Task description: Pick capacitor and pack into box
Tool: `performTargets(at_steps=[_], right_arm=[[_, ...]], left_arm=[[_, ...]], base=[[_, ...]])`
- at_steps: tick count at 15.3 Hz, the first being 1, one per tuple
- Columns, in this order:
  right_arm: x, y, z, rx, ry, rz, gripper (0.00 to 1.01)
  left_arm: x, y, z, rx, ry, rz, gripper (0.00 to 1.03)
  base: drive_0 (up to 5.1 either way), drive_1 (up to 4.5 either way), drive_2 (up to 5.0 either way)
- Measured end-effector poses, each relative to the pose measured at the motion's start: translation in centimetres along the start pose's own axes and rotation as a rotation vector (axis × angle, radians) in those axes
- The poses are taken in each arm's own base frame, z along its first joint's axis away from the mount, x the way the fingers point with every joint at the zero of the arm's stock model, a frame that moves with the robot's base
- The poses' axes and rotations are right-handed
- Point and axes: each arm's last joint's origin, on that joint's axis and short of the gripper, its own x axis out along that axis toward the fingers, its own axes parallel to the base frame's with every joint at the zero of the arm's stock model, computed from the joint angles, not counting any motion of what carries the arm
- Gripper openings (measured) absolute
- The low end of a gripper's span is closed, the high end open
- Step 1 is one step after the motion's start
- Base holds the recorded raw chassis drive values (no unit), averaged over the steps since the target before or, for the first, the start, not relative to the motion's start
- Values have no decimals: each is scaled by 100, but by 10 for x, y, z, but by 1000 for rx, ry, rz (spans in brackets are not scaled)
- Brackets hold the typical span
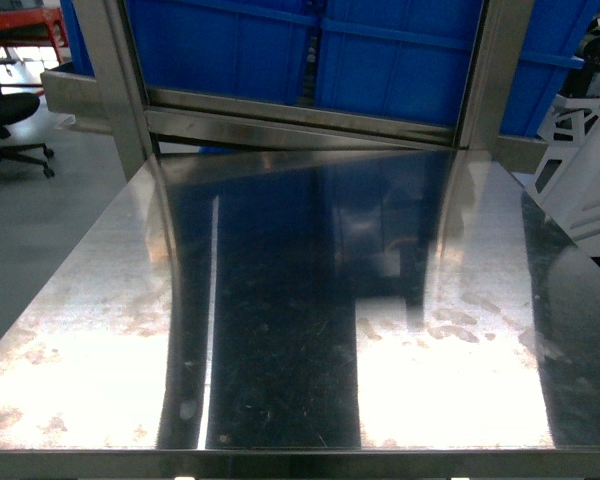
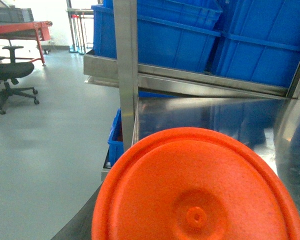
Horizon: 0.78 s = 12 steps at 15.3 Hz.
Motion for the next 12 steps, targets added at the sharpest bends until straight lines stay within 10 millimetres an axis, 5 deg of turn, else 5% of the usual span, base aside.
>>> performTargets(at_steps=[12], right_arm=[[0,0,0,0,0,0,98]], left_arm=[[-25,0,-2,0,0,0,44]], base=[[0,0,0]])
